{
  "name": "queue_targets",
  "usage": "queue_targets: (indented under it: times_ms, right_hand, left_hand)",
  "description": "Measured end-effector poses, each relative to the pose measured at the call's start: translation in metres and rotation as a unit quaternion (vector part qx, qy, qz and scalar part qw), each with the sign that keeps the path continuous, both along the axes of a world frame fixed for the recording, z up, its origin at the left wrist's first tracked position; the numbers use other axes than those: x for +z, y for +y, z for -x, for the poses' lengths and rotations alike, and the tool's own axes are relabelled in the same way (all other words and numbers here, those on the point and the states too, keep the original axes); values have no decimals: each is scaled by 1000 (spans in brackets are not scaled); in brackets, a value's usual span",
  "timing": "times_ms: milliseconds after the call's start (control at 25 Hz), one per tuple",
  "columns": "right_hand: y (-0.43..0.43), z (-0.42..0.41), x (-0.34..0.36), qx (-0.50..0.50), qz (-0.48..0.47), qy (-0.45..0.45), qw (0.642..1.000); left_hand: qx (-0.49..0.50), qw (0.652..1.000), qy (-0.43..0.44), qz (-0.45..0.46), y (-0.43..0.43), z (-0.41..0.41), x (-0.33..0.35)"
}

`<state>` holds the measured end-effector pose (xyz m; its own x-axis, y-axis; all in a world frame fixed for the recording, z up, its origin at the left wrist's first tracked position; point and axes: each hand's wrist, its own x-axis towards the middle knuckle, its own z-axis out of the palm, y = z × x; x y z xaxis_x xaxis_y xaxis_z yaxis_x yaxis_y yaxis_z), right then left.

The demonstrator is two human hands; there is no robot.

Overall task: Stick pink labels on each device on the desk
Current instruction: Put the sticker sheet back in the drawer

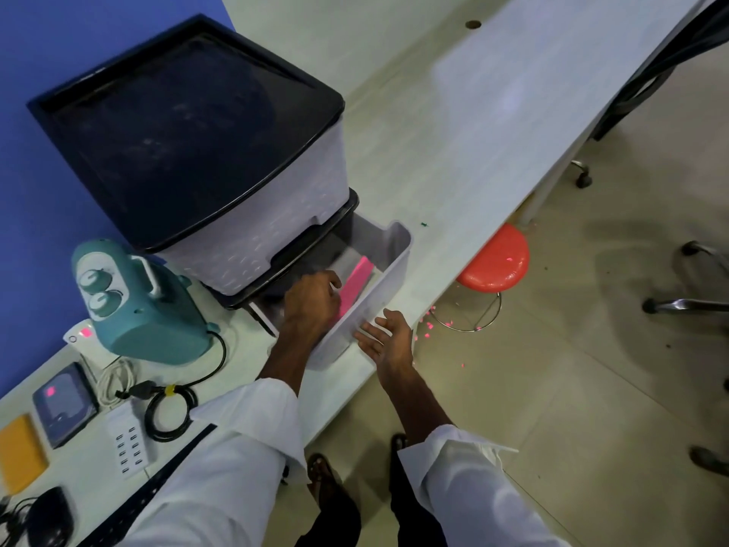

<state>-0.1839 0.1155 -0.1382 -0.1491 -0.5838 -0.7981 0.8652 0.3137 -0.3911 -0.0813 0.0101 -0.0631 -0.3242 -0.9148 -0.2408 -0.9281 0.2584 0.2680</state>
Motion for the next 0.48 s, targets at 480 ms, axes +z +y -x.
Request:
queue_targets:
  times_ms: [480]
  right_hand:
    - [-5, -27, 10, 12, -11, 181, 983]
  left_hand:
    - [60, 970, 137, 191, 25, -53, 33]
